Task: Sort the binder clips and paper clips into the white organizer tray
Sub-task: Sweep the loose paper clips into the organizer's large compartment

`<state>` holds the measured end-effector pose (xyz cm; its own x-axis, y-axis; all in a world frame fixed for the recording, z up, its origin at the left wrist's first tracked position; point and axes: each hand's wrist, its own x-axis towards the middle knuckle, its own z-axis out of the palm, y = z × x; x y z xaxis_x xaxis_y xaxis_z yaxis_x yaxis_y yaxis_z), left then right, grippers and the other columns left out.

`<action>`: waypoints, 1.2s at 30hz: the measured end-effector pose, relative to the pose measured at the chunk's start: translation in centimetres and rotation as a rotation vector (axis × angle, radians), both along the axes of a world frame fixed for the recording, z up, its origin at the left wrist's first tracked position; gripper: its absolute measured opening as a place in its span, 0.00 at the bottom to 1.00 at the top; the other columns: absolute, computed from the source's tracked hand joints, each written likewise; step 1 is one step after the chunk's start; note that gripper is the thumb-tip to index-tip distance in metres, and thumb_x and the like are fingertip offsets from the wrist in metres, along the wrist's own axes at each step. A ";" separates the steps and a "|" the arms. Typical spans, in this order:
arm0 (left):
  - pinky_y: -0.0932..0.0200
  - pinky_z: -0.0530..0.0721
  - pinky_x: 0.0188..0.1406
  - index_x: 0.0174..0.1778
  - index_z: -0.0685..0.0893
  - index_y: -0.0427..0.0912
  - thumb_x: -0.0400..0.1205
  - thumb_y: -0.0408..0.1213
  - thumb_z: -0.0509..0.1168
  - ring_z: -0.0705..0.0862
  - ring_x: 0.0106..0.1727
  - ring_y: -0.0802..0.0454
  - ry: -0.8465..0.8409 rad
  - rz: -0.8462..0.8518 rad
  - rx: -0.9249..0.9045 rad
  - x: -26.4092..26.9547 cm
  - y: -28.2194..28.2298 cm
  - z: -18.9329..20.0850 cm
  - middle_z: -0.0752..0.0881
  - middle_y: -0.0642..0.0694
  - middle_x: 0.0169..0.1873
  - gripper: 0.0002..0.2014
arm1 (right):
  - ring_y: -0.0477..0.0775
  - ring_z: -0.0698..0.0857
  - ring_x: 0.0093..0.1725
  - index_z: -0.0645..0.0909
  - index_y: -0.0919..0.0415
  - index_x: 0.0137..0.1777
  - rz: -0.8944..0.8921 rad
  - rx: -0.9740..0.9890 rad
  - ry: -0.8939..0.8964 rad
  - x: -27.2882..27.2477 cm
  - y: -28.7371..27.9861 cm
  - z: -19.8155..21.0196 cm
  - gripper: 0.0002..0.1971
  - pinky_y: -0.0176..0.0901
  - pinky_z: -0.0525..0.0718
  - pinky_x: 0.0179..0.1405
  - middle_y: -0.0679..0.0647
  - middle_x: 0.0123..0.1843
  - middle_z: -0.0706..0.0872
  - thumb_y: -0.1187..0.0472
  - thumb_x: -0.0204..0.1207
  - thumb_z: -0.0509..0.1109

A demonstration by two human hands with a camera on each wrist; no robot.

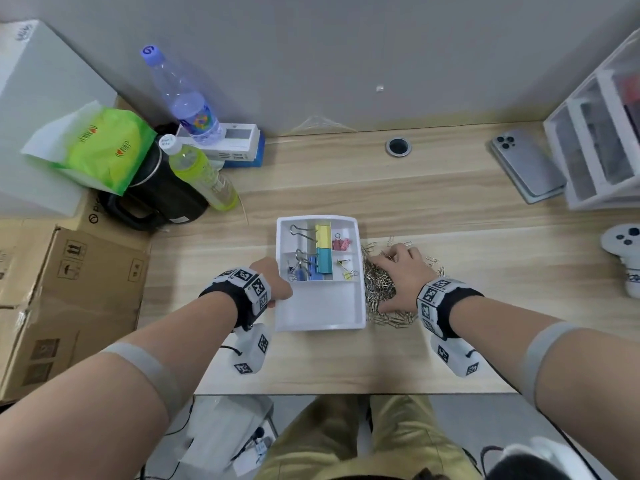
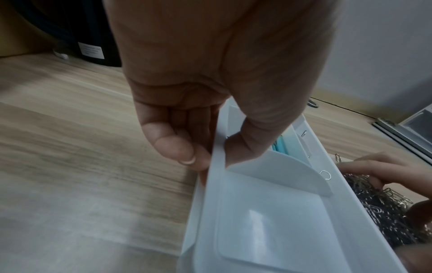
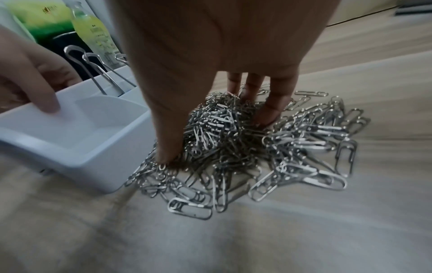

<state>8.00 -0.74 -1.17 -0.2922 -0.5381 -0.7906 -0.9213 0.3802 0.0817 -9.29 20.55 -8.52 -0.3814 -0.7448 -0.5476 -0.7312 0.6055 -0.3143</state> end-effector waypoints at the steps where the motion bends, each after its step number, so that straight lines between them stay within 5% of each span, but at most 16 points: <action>1: 0.65 0.72 0.22 0.30 0.72 0.37 0.71 0.27 0.63 0.76 0.18 0.49 0.001 0.006 -0.001 0.0 0.0 0.0 0.79 0.42 0.20 0.07 | 0.59 0.61 0.74 0.61 0.35 0.78 -0.012 -0.004 -0.001 0.2 -0.1 0.0 0.47 0.56 0.82 0.63 0.52 0.74 0.61 0.38 0.59 0.80; 5: 0.65 0.71 0.19 0.31 0.70 0.38 0.73 0.26 0.63 0.75 0.18 0.49 0.009 0.041 -0.001 0.0 0.1 0.0 0.77 0.41 0.20 0.09 | 0.58 0.66 0.67 0.73 0.40 0.67 -0.051 -0.065 -0.024 0.6 -0.4 -0.1 0.26 0.54 0.81 0.60 0.53 0.66 0.67 0.49 0.70 0.77; 10: 0.65 0.72 0.20 0.32 0.71 0.38 0.74 0.26 0.63 0.76 0.19 0.48 0.025 0.068 -0.002 -0.3 0.2 0.0 0.78 0.40 0.21 0.08 | 0.56 0.69 0.63 0.80 0.46 0.60 -0.105 -0.108 -0.066 0.8 -0.1 -0.1 0.15 0.52 0.77 0.65 0.51 0.60 0.71 0.59 0.75 0.74; 15: 0.63 0.73 0.21 0.34 0.71 0.38 0.74 0.27 0.63 0.77 0.21 0.47 0.031 0.087 0.001 -0.4 0.4 -0.1 0.78 0.40 0.23 0.08 | 0.56 0.74 0.64 0.83 0.49 0.59 -0.134 -0.113 -0.124 0.4 0.4 0.0 0.16 0.48 0.74 0.69 0.48 0.57 0.73 0.66 0.75 0.71; 22: 0.63 0.71 0.23 0.33 0.69 0.38 0.73 0.26 0.62 0.74 0.21 0.48 0.021 0.096 0.023 -0.6 0.3 -0.1 0.76 0.40 0.22 0.08 | 0.55 0.77 0.57 0.85 0.49 0.59 -0.160 -0.144 -0.148 -0.7 0.6 1.9 0.12 0.40 0.71 0.54 0.50 0.51 0.75 0.57 0.75 0.75; 29: 0.60 0.77 0.24 0.33 0.74 0.35 0.74 0.28 0.63 0.79 0.22 0.47 0.036 0.076 -0.008 -0.7 0.4 0.0 0.81 0.40 0.25 0.05 | 0.47 0.75 0.58 0.86 0.50 0.60 -0.090 -0.163 -0.216 0.3 -0.2 4.3 0.13 0.41 0.74 0.62 0.46 0.55 0.79 0.57 0.75 0.75; 36: 0.61 0.77 0.25 0.31 0.74 0.37 0.72 0.28 0.61 0.78 0.21 0.47 0.048 0.054 0.001 -0.4 0.2 -0.2 0.80 0.40 0.22 0.05 | 0.51 0.81 0.55 0.86 0.53 0.60 -0.047 -0.235 -0.314 4.3 -3.7 5.0 0.13 0.40 0.78 0.57 0.51 0.56 0.82 0.58 0.75 0.75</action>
